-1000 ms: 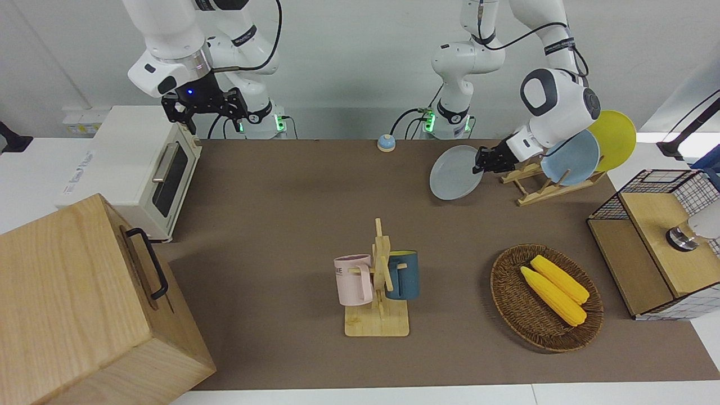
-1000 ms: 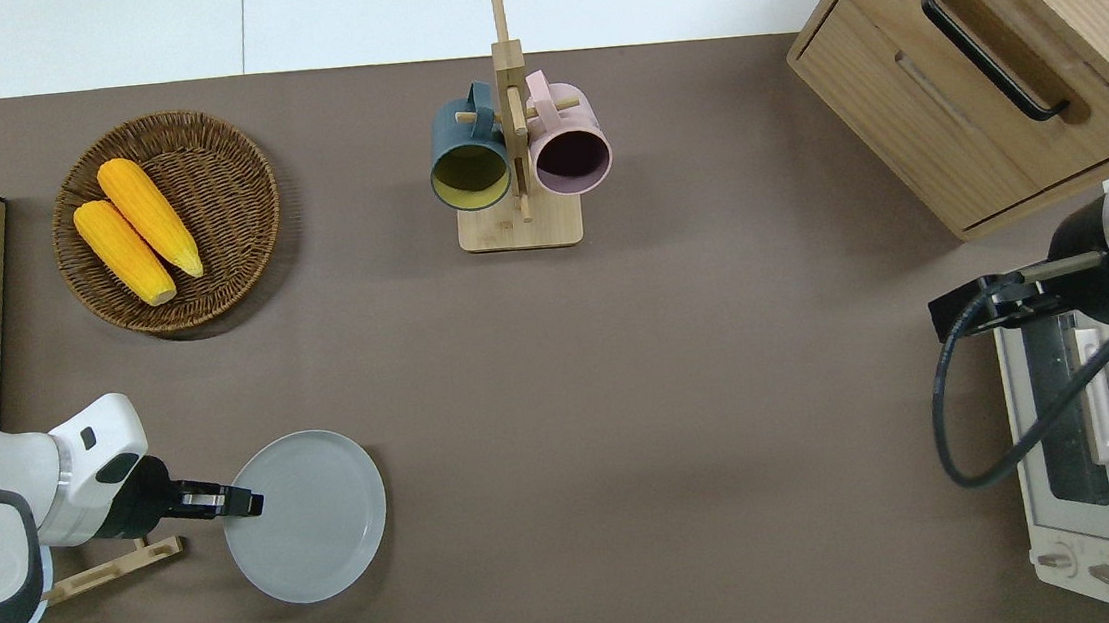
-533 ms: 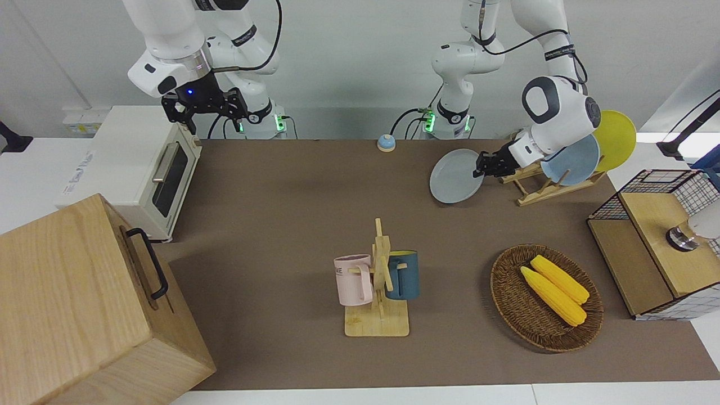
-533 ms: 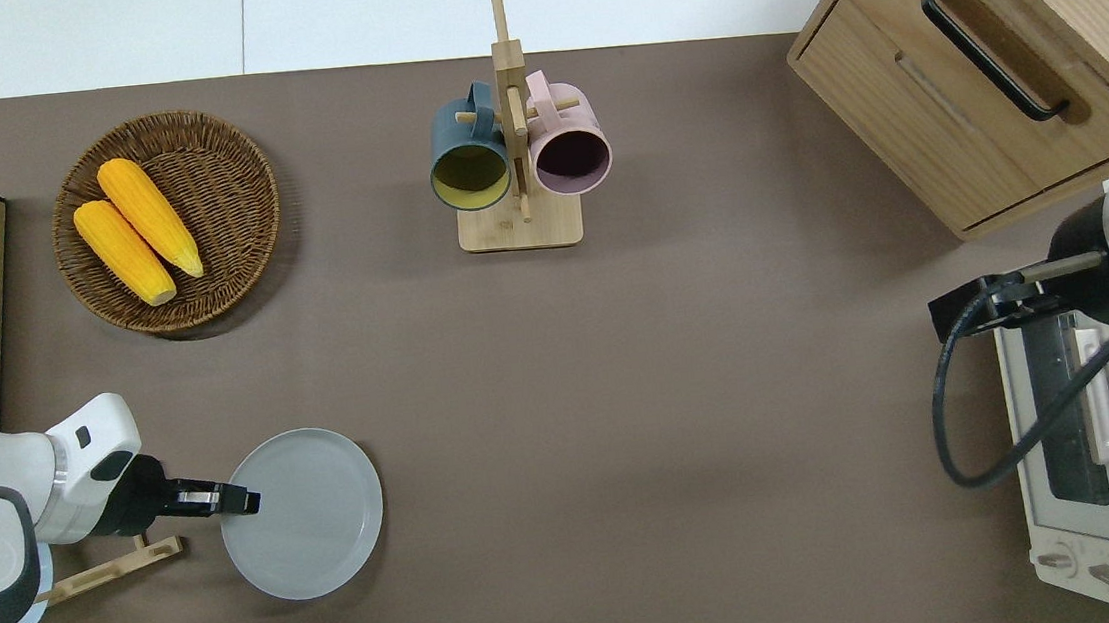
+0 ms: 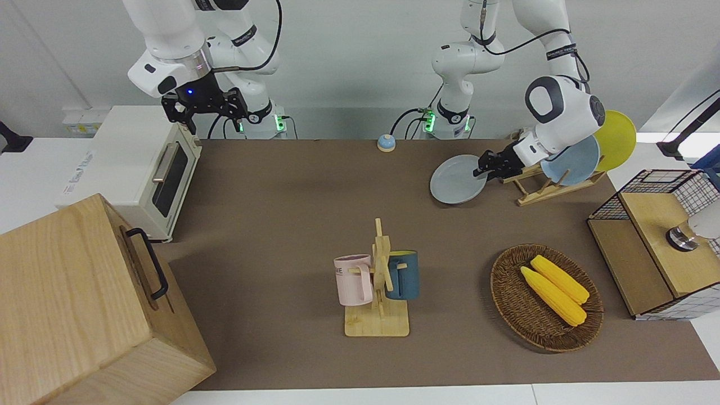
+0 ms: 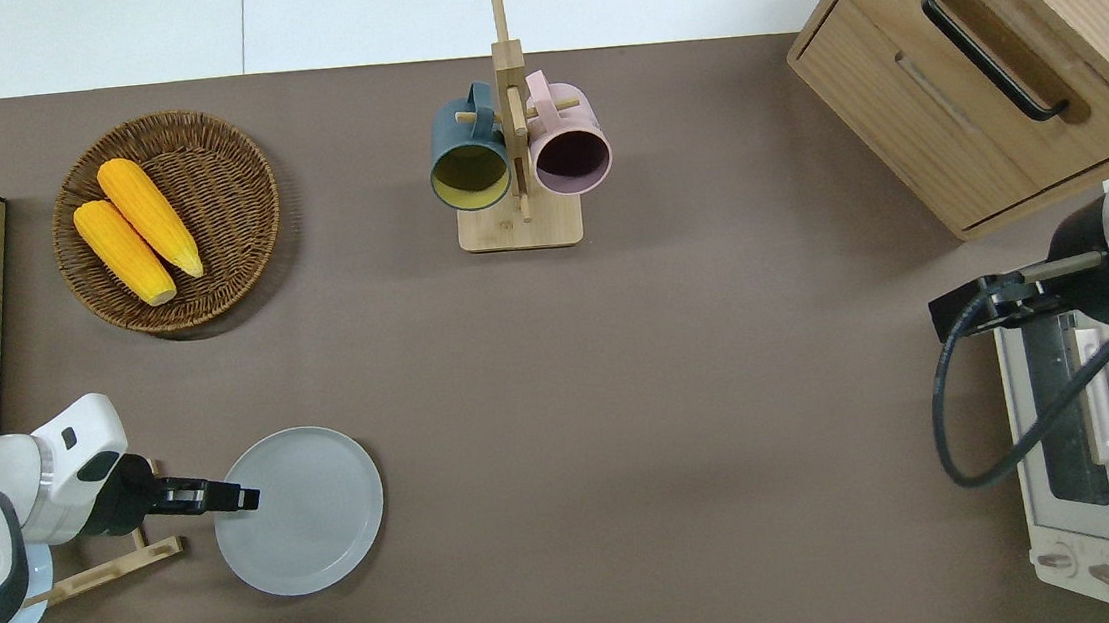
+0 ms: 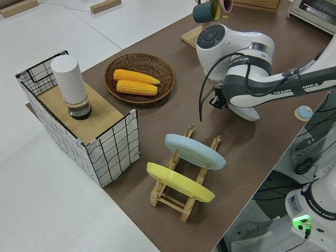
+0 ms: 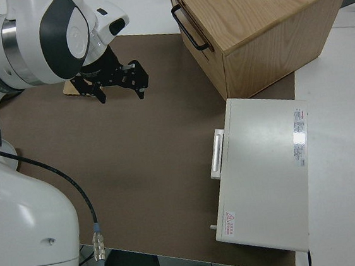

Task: Pick gray plate from low plate rack and place it on table with left arm
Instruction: 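Lower the gray plate flat onto the table beside the rack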

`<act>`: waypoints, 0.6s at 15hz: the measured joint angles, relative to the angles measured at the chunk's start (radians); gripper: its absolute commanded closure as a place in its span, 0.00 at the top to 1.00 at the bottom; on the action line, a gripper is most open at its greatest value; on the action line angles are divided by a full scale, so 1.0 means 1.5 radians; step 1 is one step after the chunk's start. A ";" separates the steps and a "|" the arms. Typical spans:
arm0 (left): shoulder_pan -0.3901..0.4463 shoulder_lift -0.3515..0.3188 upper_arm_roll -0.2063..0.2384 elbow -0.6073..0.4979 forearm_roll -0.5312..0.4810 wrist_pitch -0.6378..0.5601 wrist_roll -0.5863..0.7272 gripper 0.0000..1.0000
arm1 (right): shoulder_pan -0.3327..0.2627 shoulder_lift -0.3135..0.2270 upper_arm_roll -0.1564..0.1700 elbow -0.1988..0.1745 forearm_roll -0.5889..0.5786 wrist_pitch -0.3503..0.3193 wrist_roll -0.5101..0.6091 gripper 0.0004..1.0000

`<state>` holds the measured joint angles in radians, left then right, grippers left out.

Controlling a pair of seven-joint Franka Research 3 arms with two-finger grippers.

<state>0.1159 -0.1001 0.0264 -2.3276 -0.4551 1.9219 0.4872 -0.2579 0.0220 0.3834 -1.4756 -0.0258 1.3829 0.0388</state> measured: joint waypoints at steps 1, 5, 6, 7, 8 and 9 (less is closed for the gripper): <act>0.000 0.000 0.000 0.000 0.000 0.002 0.000 0.50 | 0.000 0.000 0.000 0.000 0.000 0.000 0.000 0.98; 0.002 0.000 0.000 0.003 0.001 0.005 0.000 0.55 | 0.000 0.000 0.000 0.000 0.000 0.000 0.000 0.98; 0.003 0.000 0.000 0.006 0.004 0.006 0.000 0.56 | 0.000 0.000 0.000 0.000 0.000 0.000 0.000 0.98; 0.003 0.000 0.000 0.009 0.007 0.006 0.000 0.57 | 0.000 0.000 0.000 0.000 0.000 0.000 0.000 0.98; 0.004 0.000 0.000 0.014 0.011 0.006 0.000 0.59 | 0.000 0.000 0.000 0.000 0.000 0.000 0.000 0.98; 0.004 0.000 0.000 0.019 0.013 0.006 0.000 0.60 | 0.000 0.000 0.000 0.000 0.000 0.000 0.000 0.98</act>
<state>0.1224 -0.1005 0.0271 -2.2996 -0.4352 1.9310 0.4873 -0.2579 0.0220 0.3834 -1.4756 -0.0258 1.3829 0.0388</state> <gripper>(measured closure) 0.458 0.013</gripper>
